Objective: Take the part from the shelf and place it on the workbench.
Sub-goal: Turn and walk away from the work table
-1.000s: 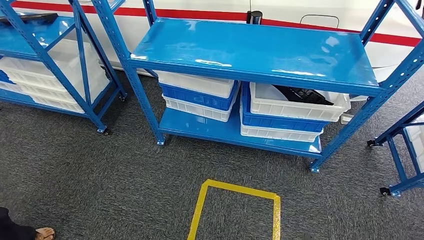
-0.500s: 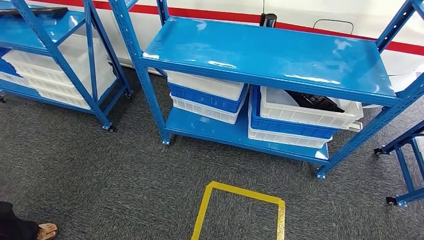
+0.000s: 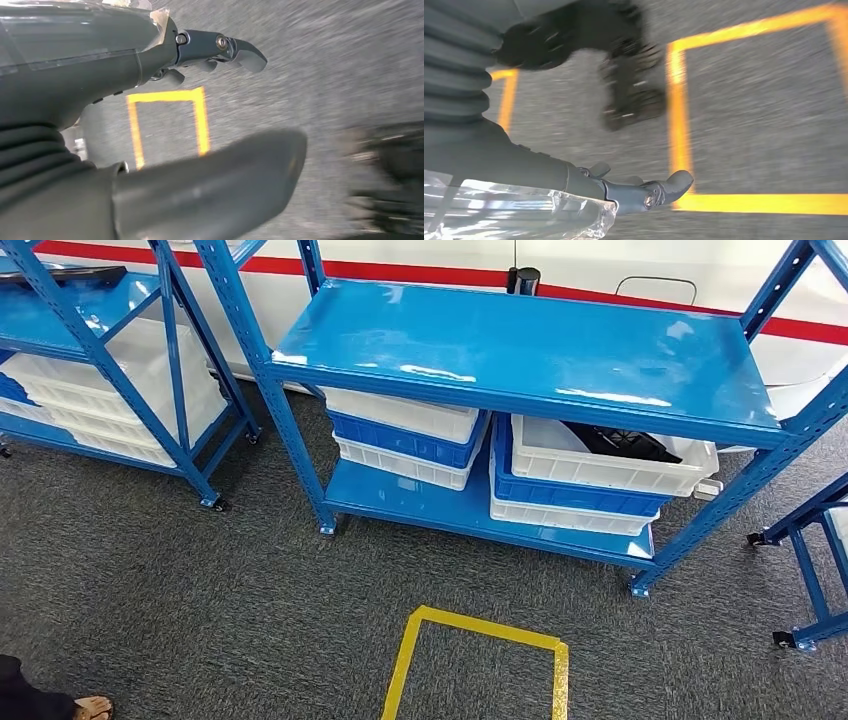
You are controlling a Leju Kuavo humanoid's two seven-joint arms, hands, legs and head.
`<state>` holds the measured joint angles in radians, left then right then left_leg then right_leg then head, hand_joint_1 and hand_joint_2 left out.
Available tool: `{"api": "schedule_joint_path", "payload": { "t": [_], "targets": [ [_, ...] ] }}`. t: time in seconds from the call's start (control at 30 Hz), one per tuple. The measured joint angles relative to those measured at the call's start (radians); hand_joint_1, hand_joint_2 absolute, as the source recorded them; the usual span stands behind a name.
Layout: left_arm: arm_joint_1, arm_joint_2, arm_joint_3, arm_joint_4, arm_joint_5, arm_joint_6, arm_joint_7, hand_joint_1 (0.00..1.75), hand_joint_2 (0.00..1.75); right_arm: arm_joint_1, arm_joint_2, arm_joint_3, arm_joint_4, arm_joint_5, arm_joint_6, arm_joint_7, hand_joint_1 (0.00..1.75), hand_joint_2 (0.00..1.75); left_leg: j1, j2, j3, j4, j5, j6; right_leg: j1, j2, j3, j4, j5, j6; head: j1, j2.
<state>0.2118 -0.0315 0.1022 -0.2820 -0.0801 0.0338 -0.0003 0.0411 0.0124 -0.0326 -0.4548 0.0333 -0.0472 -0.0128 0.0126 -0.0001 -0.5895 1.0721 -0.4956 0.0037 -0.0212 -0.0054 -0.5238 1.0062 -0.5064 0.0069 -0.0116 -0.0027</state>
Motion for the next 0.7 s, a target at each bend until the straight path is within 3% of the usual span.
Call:
{"api": "schedule_joint_path", "payload": {
  "t": [0.03, 0.1, 0.13, 0.27, 0.47, 0.6, 0.63, 0.7],
  "targets": [
    [0.012, 0.004, -0.01, 0.01, 0.011, -0.005, 0.0, 0.0, 0.44, -0.008, -0.001, 0.002, -0.018, -0.004, 0.006, 0.001, 0.0, 0.87, -0.002, 0.002, 0.022, -0.042, 0.014, 0.004, 0.004, -0.001, -0.002, 0.0, -0.004, 0.005, 0.001, 0.0],
    [0.024, 0.009, -0.029, 0.014, 0.037, -0.015, 0.001, 0.0, 1.31, -0.008, -0.005, 0.006, -0.035, -0.014, 0.02, 0.003, 0.0, 0.0, -0.006, 0.0, 0.032, -0.059, 0.017, 0.005, 0.01, -0.004, -0.004, 0.0, -0.014, 0.005, 0.002, 0.0],
    [0.023, 0.01, -0.037, 0.008, 0.049, -0.019, 0.001, 0.0, 1.75, -0.001, -0.007, 0.007, -0.035, -0.019, 0.027, 0.004, 0.0, 0.0, -0.008, -0.003, 0.032, -0.059, 0.018, 0.005, 0.01, -0.006, -0.002, 0.0, -0.016, 0.004, 0.002, 0.0],
    [-0.016, 0.014, -0.058, -0.038, 0.072, -0.027, -0.001, 0.0, 1.75, 0.054, -0.007, 0.014, -0.007, -0.027, 0.04, 0.011, 0.0, 1.75, -0.017, -0.01, 0.029, -0.059, 0.018, 0.014, 0.008, -0.013, 0.007, -0.007, -0.01, 0.012, 0.002, 0.0],
    [-0.065, 0.013, -0.055, -0.071, 0.056, -0.02, -0.001, 0.0, 1.75, 0.092, -0.007, 0.016, 0.03, -0.016, 0.034, 0.019, 0.0, 1.75, -0.022, -0.004, 0.03, -0.059, 0.017, 0.021, 0.007, -0.006, 0.012, -0.011, -0.006, 0.019, 0.001, 0.0],
    [-0.091, -0.003, 0.008, -0.07, -0.019, 0.015, -0.007, 0.0, 0.0, 0.068, -0.003, 0.016, 0.059, 0.03, -0.004, 0.03, 0.0, 1.75, -0.023, -0.004, 0.033, -0.059, 0.013, 0.027, 0.003, -0.006, 0.009, -0.013, -0.008, 0.023, 0.002, 0.0],
    [-0.097, -0.008, 0.026, -0.069, -0.04, 0.025, -0.01, 0.0, 0.0, 0.061, 0.0, 0.016, 0.066, 0.043, -0.017, 0.033, 0.0, 1.75, -0.022, -0.004, 0.033, -0.059, 0.013, 0.027, 0.003, -0.006, 0.009, -0.013, -0.008, 0.023, 0.001, 0.0],
    [-0.108, -0.018, 0.065, -0.064, -0.079, 0.045, -0.014, 0.0, 0.0, 0.049, 0.004, 0.016, 0.08, 0.067, -0.041, 0.039, 0.0, 0.87, -0.022, -0.004, 0.033, -0.059, 0.014, 0.028, 0.003, -0.006, 0.009, -0.013, -0.008, 0.023, 0.001, 0.0]
  ]
}}
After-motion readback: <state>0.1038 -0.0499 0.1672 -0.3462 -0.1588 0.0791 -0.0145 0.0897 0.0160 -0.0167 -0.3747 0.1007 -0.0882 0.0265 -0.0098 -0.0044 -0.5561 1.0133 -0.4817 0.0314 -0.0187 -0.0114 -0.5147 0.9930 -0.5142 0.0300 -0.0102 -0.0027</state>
